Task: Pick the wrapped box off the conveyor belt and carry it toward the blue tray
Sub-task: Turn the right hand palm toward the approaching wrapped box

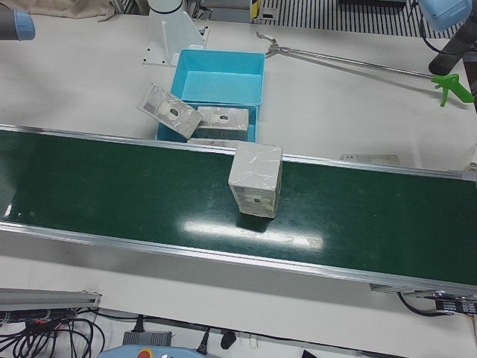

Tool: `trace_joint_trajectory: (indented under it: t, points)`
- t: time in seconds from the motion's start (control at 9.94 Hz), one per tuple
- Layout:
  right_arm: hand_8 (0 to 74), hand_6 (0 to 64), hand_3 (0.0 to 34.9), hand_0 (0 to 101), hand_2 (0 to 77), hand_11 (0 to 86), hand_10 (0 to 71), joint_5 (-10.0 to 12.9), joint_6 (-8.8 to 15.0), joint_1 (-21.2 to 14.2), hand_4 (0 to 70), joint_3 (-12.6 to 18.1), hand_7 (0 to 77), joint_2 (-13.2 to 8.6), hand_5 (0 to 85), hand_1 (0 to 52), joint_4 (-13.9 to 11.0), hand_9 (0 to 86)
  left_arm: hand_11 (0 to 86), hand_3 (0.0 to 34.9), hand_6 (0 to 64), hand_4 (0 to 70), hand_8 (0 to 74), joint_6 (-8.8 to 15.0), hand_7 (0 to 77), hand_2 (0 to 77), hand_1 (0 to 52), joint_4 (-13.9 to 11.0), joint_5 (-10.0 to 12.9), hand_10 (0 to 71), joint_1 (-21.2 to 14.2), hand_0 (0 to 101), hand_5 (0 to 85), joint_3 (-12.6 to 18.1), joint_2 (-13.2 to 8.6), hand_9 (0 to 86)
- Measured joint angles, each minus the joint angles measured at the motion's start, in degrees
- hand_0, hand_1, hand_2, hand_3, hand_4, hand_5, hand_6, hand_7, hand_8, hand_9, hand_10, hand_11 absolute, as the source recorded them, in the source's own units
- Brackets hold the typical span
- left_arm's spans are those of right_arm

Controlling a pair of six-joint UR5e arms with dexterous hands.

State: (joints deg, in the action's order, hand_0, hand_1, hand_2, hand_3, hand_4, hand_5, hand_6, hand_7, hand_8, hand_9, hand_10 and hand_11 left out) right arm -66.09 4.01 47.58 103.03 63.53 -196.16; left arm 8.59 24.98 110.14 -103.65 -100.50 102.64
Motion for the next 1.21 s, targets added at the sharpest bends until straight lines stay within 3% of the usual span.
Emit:
trace_joint_trajectory:
  t: [0.4, 0.81, 0.91, 1.21]
  points:
    - [0.0, 3.8, 10.2, 48, 18.5, 1.6, 0.0, -0.2, 0.0, -0.5, 11.5, 0.0, 20.2, 0.1, 26.7, 16.9, -0.5, 2.7, 0.0, 0.0, 0.0, 0.0, 0.5, 0.0, 0.5, 0.5, 0.0, 0.0, 0.0, 0.5, 0.0, 0, 1.1, 0.0, 0.0, 0.0]
    - [0.0, 4.9, 11.0, 48, 19.6, 1.6, 0.0, -0.2, -0.3, -0.8, 12.5, 0.5, 22.4, -0.7, 27.8, 16.4, -3.6, 2.7, 0.0, 0.0, 0.0, 0.0, 0.5, 0.0, 0.5, 1.1, 0.0, 0.0, 0.0, 0.5, 0.0, 0, 1.1, 0.0, 0.0, 0.0]
    - [0.0, 2.2, 12.4, 48, 20.7, 1.6, 0.0, -0.2, -0.4, -0.7, 12.5, 0.6, 22.4, -0.7, 27.8, 19.1, -3.8, 2.7, 0.5, 0.0, 0.0, 0.0, 0.5, 0.0, 0.5, 0.5, 0.0, 0.0, 0.0, 0.0, 0.0, 0, 1.1, 0.0, 0.0, 0.0]
    - [0.0, 4.4, 12.4, 48, 21.3, 1.6, 0.0, -0.1, -0.8, -0.7, 11.5, 0.3, 21.8, -0.6, 27.8, 17.5, -3.6, 2.7, 0.0, 0.0, 0.0, 0.0, 0.5, 0.0, 0.5, 0.5, 0.0, 0.0, 0.0, 0.5, 0.0, 0, 1.1, 0.0, 0.0, 0.0]
